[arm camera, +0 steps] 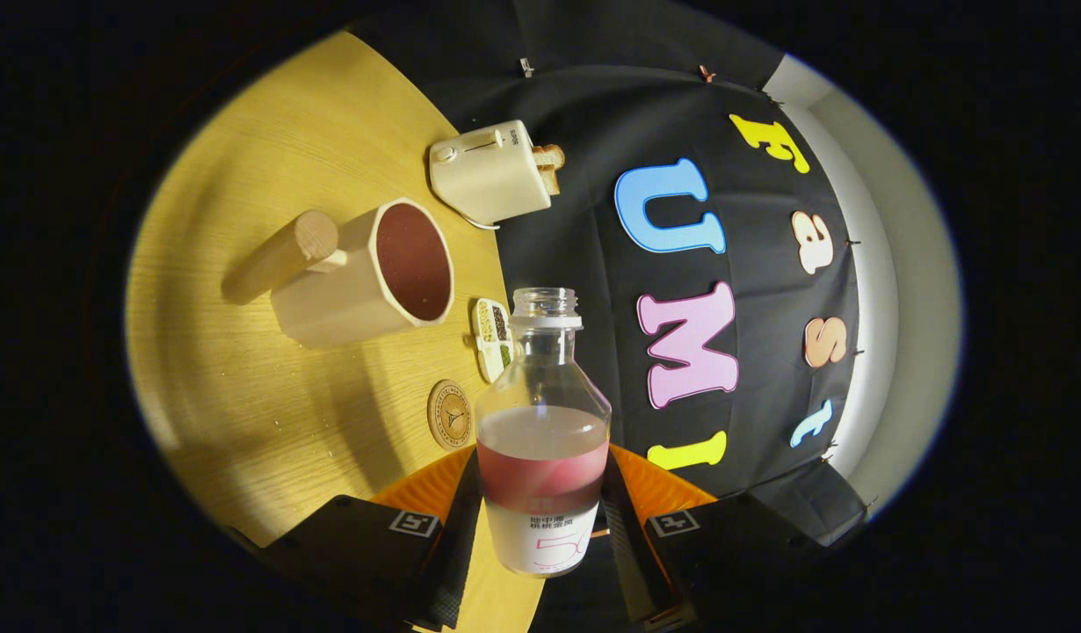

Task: Take the bottle from table, then pour the juice into the cup, finally place the bottle on the coaster

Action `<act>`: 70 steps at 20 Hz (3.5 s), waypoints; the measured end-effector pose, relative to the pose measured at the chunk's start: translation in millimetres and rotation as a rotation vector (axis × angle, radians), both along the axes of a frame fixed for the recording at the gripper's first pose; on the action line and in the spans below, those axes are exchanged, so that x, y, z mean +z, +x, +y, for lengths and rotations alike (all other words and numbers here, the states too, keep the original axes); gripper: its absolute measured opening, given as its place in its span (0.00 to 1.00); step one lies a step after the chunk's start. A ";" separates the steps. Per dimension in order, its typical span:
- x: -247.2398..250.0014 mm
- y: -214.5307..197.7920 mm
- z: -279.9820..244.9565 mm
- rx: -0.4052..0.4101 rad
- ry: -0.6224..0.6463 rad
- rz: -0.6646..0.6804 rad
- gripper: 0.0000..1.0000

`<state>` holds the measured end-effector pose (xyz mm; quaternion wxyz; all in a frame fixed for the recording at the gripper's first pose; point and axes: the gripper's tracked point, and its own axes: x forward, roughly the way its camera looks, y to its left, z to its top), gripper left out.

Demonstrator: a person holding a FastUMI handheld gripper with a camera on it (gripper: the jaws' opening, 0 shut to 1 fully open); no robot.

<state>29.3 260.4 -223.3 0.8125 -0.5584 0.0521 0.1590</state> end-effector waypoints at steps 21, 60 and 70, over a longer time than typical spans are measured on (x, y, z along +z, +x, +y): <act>-4.9 15.6 17.4 0.070 -0.242 -0.044 0.71; -0.4 28.7 42.1 0.270 -0.529 -0.197 0.71; 3.9 32.4 44.5 0.300 -0.569 -0.225 0.71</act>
